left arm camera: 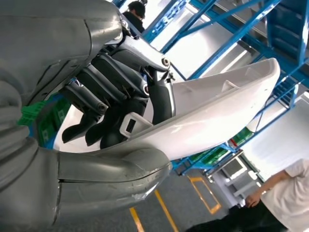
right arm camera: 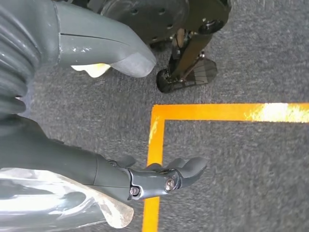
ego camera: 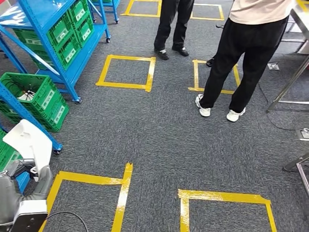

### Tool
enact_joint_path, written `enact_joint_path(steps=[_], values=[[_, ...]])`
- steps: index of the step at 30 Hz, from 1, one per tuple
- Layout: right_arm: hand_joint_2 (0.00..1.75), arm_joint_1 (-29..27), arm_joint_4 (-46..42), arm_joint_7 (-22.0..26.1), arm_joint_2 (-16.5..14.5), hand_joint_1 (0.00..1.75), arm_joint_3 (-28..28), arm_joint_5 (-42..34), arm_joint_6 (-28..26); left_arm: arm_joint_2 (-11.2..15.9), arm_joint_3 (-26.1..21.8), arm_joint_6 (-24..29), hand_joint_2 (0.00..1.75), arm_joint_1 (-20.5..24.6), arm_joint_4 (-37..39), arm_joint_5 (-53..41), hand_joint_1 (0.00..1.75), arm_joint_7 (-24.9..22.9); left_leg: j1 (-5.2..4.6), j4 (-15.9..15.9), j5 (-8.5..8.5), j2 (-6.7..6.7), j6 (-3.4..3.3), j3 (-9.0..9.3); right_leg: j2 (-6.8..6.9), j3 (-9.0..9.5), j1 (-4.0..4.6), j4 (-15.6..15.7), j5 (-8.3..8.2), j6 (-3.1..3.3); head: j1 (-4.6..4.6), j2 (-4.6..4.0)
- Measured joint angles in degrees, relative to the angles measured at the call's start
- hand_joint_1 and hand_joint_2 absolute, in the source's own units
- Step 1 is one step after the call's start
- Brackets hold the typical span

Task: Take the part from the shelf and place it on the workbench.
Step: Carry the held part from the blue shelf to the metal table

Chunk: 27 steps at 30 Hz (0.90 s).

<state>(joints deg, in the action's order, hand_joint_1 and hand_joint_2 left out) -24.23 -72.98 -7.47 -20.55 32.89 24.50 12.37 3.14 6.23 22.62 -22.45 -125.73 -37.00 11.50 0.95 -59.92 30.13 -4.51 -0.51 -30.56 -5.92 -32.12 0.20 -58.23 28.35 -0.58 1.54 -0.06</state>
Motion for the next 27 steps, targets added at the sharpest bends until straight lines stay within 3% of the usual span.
enact_joint_path(steps=[1, 2, 3, 5, 7, 9, 10, 12, 14, 16, 18, 20, 22, 24, 25, 27], values=[[1.75, -0.1, 0.0, 0.0, 0.0, 0.00, 0.0, 0.0, 0.0, 0.0, 0.0, 0.0, 1.75, -0.1, -0.1, 0.0, 1.75, 0.0, -0.09, 0.3, 0.17, -0.23, -0.13, 0.00, -0.64, -0.42, -0.12, -0.1, -0.10, -0.39, -0.02, 0.01], [1.75, -0.2, -0.1, 0.0, 0.0, 0.00, -0.1, 0.0, 0.0, 0.0, 0.0, 0.0, 1.75, -0.1, -0.1, 0.0, 1.75, 0.0, -0.14, 0.5, 0.09, 0.35, -0.37, -0.01, -1.24, -0.91, -0.29, -0.1, -0.25, -0.77, -0.04, 0.01], [1.75, -0.4, -0.1, 0.0, 0.0, 0.00, -0.1, 0.0, 0.0, 0.0, 0.0, 0.0, 1.75, -0.1, -0.1, 0.0, 1.75, 0.0, -0.15, 0.7, -0.07, 1.03, -0.69, 0.07, -0.91, -1.25, -0.33, -0.2, -0.21, -1.10, -0.08, 0.01], [1.75, -0.5, -0.1, 0.0, 0.0, 0.00, -0.3, 0.0, 0.0, -0.1, -0.1, -0.2, 1.75, 0.0, -0.2, 0.1, 1.75, 0.0, -0.03, 1.1, -0.35, 2.54, -1.31, 0.24, 1.89, -2.74, -0.19, -2.7, 1.36, -1.68, 0.22, 0.00], [1.75, -0.4, -0.1, -0.1, 0.0, 0.00, -0.5, -0.3, 0.0, -0.2, -0.1, -0.8, 1.75, 0.0, -0.3, 0.5, 1.75, 0.1, -0.12, 1.2, -0.34, 4.17, -1.61, 0.24, 4.85, -5.82, -0.29, -9.2, 4.73, -2.20, 0.49, 0.01], [1.75, -0.6, -0.3, -0.4, 0.0, 0.00, -0.9, -0.8, -0.1, -0.3, -0.1, -1.4, 1.75, 0.1, -0.3, 1.4, 1.75, 0.2, -0.21, 1.2, -0.23, 5.85, -1.72, 0.22, 5.43, -8.56, -0.60, -14.9, 6.68, -2.58, 0.49, 0.01], [1.75, -0.8, -0.5, -0.6, 0.0, 0.00, -1.0, -1.1, -0.2, -0.3, -0.1, -1.6, 1.75, 0.2, -0.3, 1.8, 1.75, 0.3, -0.22, 1.2, -0.16, 6.60, -1.72, 0.24, 5.55, -8.65, -0.70, -15.3, 6.25, -2.67, 0.51, 0.01], [1.75, -1.1, -0.9, -0.9, 0.0, 0.00, -1.0, -1.3, 0.0, -0.3, 0.0, -1.9, 1.75, 0.7, -0.3, 2.2, 1.75, 0.3, -0.22, 1.2, 0.03, 7.91, -1.58, 0.46, 6.42, -5.46, -0.78, -9.7, 2.99, -2.57, 0.51, 0.01], [1.75, -1.0, -1.2, -1.0, 0.0, 0.00, -1.1, -1.4, 0.5, -0.3, -0.1, -2.3, 1.75, 1.4, -0.3, 2.8, 1.75, 0.3, -0.41, 1.2, 0.30, 9.03, -1.17, 0.76, 8.65, -1.37, -0.36, -2.3, 0.66, -1.99, 0.48, 0.01], [1.75, -0.9, -1.5, -1.0, 0.0, 0.00, -1.0, -1.4, 1.3, -0.3, -0.1, -2.5, 1.75, 2.2, -0.3, 3.6, 1.75, 0.3, -0.55, 1.2, 0.43, 9.96, -0.60, 0.90, 9.48, -0.05, 0.14, 0.2, 0.40, -1.29, 0.42, 0.01], [1.75, -1.0, -1.7, -1.2, 0.0, 0.00, -0.9, -1.3, 2.1, -0.2, 0.0, -2.7, 1.75, 3.0, -0.2, 4.3, 1.75, 0.3, -0.38, 1.3, 0.60, 10.59, 0.01, 1.18, 8.24, -0.08, 0.16, 0.6, 0.02, -0.59, 0.39, 0.01], [1.75, -1.0, -1.8, -1.3, 0.0, 0.00, -0.8, -1.2, 2.8, -0.2, -0.1, -2.7, 1.75, 3.4, -0.2, 5.0, 1.75, 0.4, -0.20, -0.5, 2.16, 8.79, 0.50, 0.73, 7.07, 0.42, -0.08, 1.4, -0.42, 0.13, 0.23, 0.00], [1.75, -0.9, -1.9, -1.4, 0.0, 0.00, -0.8, -1.7, 2.6, -0.1, -0.1, -2.8, 1.75, 3.4, -0.2, 5.5, 1.75, 0.6, -0.14, -6.7, 5.43, 6.02, 0.68, -2.00, 5.88, 0.82, -0.20, 1.7, -0.62, 0.64, 0.00, 0.00], [1.75, -1.1, -2.0, -1.7, 0.0, 0.00, -0.8, -3.5, 1.4, 0.0, 0.0, -3.0, 1.75, 3.3, -0.1, 6.0, 1.75, 1.0, -0.14, -13.1, 7.62, 5.16, 0.78, -5.26, 4.54, 0.86, -0.12, 1.7, -0.60, 0.86, -0.06, 0.01], [1.75, -1.5, -2.2, -2.1, 0.0, 0.00, -0.9, -4.7, 0.4, 0.1, 0.3, -3.2, 1.75, 3.4, 0.0, 6.4, 1.75, 1.2, -0.12, -14.0, 7.18, 5.08, 0.82, -5.92, 3.80, 0.92, -0.11, 1.6, -0.56, 0.86, -0.05, 0.01], [1.75, -2.6, -2.7, -3.0, 0.0, 0.00, -1.4, -6.7, -1.3, 0.2, 1.2, -3.3, 1.75, 3.8, 0.3, 7.3, 1.75, 1.7, 0.05, -9.8, 3.31, 4.52, 0.88, -4.48, 2.28, 1.07, -0.20, 1.3, -0.38, 0.68, -0.05, 0.01]])
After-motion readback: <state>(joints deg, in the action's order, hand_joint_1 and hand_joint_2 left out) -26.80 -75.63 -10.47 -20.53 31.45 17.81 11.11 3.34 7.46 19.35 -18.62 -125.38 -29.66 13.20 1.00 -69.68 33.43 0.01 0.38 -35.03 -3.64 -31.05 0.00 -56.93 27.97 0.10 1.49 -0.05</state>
